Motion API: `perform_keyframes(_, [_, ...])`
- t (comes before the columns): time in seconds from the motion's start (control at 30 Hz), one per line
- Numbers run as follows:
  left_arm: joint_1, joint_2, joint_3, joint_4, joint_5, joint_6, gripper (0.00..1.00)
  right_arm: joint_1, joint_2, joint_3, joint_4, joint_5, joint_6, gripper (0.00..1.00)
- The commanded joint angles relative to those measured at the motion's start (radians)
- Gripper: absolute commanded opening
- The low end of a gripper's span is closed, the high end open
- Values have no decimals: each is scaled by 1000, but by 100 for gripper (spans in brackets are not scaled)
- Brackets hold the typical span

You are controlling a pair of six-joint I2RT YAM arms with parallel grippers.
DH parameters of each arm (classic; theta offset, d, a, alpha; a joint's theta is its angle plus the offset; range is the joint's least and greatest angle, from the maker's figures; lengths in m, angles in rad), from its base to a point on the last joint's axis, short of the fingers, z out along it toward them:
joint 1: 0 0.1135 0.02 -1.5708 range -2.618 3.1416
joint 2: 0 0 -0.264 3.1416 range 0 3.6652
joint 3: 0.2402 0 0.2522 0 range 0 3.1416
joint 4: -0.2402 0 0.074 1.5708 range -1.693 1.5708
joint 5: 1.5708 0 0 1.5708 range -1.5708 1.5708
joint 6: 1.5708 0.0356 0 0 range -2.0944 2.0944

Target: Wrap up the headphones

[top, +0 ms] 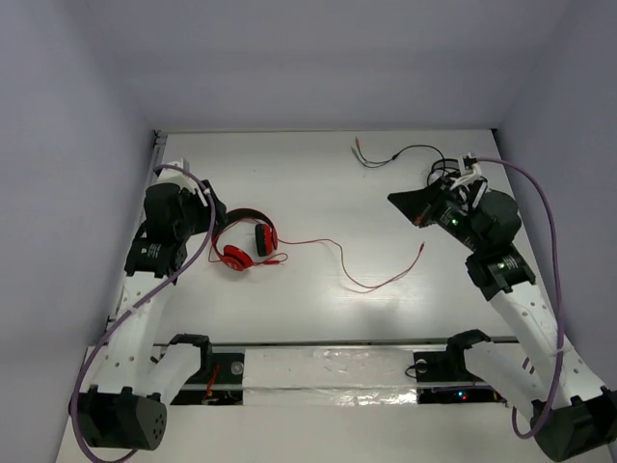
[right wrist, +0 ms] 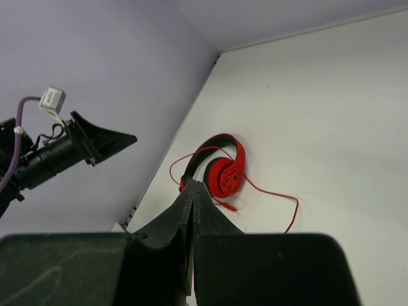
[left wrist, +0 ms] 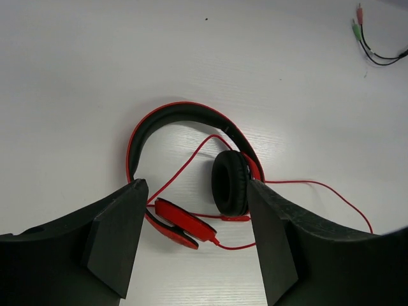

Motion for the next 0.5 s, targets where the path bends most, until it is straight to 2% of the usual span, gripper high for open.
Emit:
perform_keyframes(0.0, [-4,39,17,21,-13,16,61,62,14,23,-6,69,-41,0])
perform_keyframes(0.17, [-4,121,56,53,-4,18,62,85,11,26,-15,100,-56,5])
perform_keyframes(0.27, [-4,167,74,70,-43,16,62,85,6,24,-24,108,-67,15])
perform_keyframes(0.3, [-4,177,77,76,-50,18,62,85,6,21,-23,106,-67,24])
perform_keyframes(0.37, [-4,214,89,85,-86,21,62,85,5,20,-21,100,-67,33])
perform_keyframes(0.4, [-4,228,94,88,-102,27,63,85,3,17,-20,99,-67,41])
perform_keyframes(0.47, [-4,274,106,87,-135,50,65,85,-3,14,-23,103,-71,47])
